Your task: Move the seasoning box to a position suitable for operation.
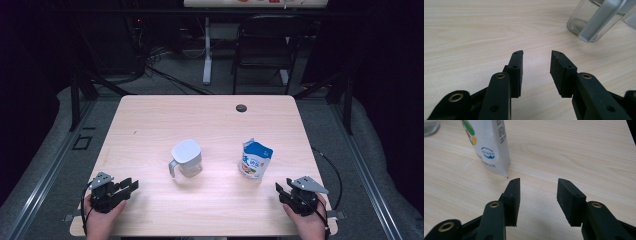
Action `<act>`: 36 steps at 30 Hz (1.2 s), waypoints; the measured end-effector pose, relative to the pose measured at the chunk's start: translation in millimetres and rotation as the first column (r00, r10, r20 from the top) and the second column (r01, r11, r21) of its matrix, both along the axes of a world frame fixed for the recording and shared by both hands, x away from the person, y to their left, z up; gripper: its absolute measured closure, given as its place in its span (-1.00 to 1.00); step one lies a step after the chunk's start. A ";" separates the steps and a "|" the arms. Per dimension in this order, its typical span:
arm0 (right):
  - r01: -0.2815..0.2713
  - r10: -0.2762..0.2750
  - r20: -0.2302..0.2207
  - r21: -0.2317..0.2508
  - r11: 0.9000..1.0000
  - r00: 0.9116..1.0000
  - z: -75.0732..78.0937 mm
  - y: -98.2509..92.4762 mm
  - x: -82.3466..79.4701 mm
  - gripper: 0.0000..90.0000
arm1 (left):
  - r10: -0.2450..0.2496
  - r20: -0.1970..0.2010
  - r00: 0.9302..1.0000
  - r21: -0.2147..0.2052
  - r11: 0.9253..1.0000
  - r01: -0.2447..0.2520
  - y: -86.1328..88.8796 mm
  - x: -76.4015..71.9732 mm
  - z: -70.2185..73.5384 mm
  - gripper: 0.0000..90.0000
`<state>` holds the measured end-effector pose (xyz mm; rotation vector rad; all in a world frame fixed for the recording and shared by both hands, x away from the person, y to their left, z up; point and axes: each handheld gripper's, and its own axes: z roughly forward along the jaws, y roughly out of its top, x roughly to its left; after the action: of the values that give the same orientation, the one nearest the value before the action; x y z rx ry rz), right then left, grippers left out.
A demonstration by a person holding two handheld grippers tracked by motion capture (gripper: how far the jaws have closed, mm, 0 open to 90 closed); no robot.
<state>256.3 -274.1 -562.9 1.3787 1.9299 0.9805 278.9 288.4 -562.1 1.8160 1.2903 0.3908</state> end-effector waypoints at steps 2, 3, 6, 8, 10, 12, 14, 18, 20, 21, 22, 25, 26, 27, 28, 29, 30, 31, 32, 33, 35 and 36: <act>-0.006 0.006 0.011 -0.014 1.000 1.000 0.3 0.0 -2.4 0.29 | -0.002 0.012 1.000 0.001 1.000 0.002 -3.6 1.3 -0.7 0.40; -0.008 0.009 0.013 -0.024 1.000 1.000 1.2 -0.6 -4.1 0.31 | -0.013 0.004 1.000 0.009 1.000 0.013 -4.6 1.5 0.1 0.39; -0.015 0.016 0.037 -0.011 1.000 0.999 2.6 -2.1 -9.0 0.38 | -0.015 0.012 1.000 0.016 1.000 0.015 -10.6 2.6 -0.1 0.39; -0.022 0.022 0.037 -0.003 1.000 0.999 3.3 -3.6 -11.8 0.40 | -0.020 0.017 1.000 0.014 1.000 0.020 -13.8 4.1 -0.4 0.40; -0.015 0.015 0.039 0.001 1.000 0.999 3.8 -4.4 -14.3 0.41 | -0.022 0.009 1.000 0.020 1.000 0.022 -17.1 6.0 -1.2 0.37; -0.012 0.012 0.024 0.014 1.000 1.000 4.1 -5.3 -14.8 0.38 | -0.033 -0.009 0.999 0.023 0.999 0.033 -20.0 7.0 -1.9 0.37; -0.014 0.014 -0.010 0.008 1.000 1.000 2.5 -5.4 -14.7 0.37 | -0.044 -0.012 0.999 0.025 0.999 0.045 -23.6 6.8 -2.7 0.37; -0.018 0.018 -0.028 0.013 1.000 0.999 -0.1 -2.0 -13.7 0.25 | -0.057 -0.021 0.998 0.025 0.998 0.057 -29.6 5.3 -0.1 0.34; -0.019 0.020 -0.036 0.019 1.000 0.999 -0.5 -1.2 -13.2 0.22 | -0.060 -0.012 0.998 0.022 0.998 0.061 -32.7 4.9 2.7 0.33; -0.018 0.019 -0.034 0.018 1.000 0.999 -0.8 -0.7 -13.2 0.21 | -0.057 -0.007 0.998 0.019 0.998 0.057 -34.7 5.0 4.3 0.32; -0.023 0.023 -0.038 0.012 1.000 0.999 -0.8 -0.7 -13.2 0.21 | -0.062 -0.007 0.998 0.016 0.998 0.062 -36.6 5.5 5.9 0.31; -0.024 0.024 -0.041 0.009 1.000 0.999 -1.2 -0.9 -13.5 0.20 | -0.075 -0.002 0.997 0.020 0.997 0.075 -44.5 8.1 9.3 0.27; -0.027 0.028 -0.042 0.016 1.000 0.999 -1.6 -1.2 -13.3 0.19 | -0.080 0.004 0.997 0.022 0.997 0.080 -48.4 9.1 9.7 0.27; -0.023 0.023 -0.042 0.015 1.000 0.999 -2.0 -1.7 -13.3 0.19 | -0.088 0.002 0.996 0.030 0.996 0.088 -52.4 9.9 10.6 0.27; -0.019 0.020 -0.041 0.022 1.000 0.999 -2.4 -2.2 -13.4 0.18 | -0.093 0.000 0.996 0.042 0.995 0.093 -56.3 10.6 11.6 0.27; -0.015 0.017 -0.043 0.025 1.000 0.999 -2.4 -3.0 -13.6 0.18 | -0.101 0.007 0.995 0.046 0.994 0.101 -60.0 11.7 12.1 0.26; -0.014 0.015 -0.045 0.028 1.000 0.999 -2.5 -3.9 -13.9 0.18 | -0.100 0.007 0.995 0.062 0.993 0.099 -63.8 12.4 13.1 0.24; -0.010 0.011 -0.045 0.030 0.999 0.999 -2.5 -4.7 -14.1 0.18 | -0.102 0.008 0.995 0.082 0.991 0.101 -66.6 13.9 14.0 0.24; -0.006 0.008 -0.046 0.035 0.999 0.999 -2.5 -5.7 -14.4 0.18 | -0.094 0.015 0.995 0.072 0.993 0.093 -70.0 15.5 14.0 0.24; -0.002 0.004 -0.048 0.040 0.999 0.999 -2.3 -6.5 -14.8 0.18 | -0.088 0.014 0.996 0.060 0.994 0.087 -72.2 17.1 14.8 0.24; 0.005 -0.003 -0.049 0.055 0.998 0.999 -2.4 -7.9 -14.7 0.18 | -0.084 0.010 0.996 0.033 0.996 0.084 -76.0 20.4 16.6 0.19; 0.005 -0.002 -0.051 0.057 0.998 0.999 -2.3 -8.6 -14.4 0.17 | -0.087 0.009 0.996 0.030 0.996 0.087 -78.3 21.6 17.8 0.18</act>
<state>241.9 -282.6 -565.2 1.4522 1.9495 1.0145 300.5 210.1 -544.3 1.8855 1.1996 0.3721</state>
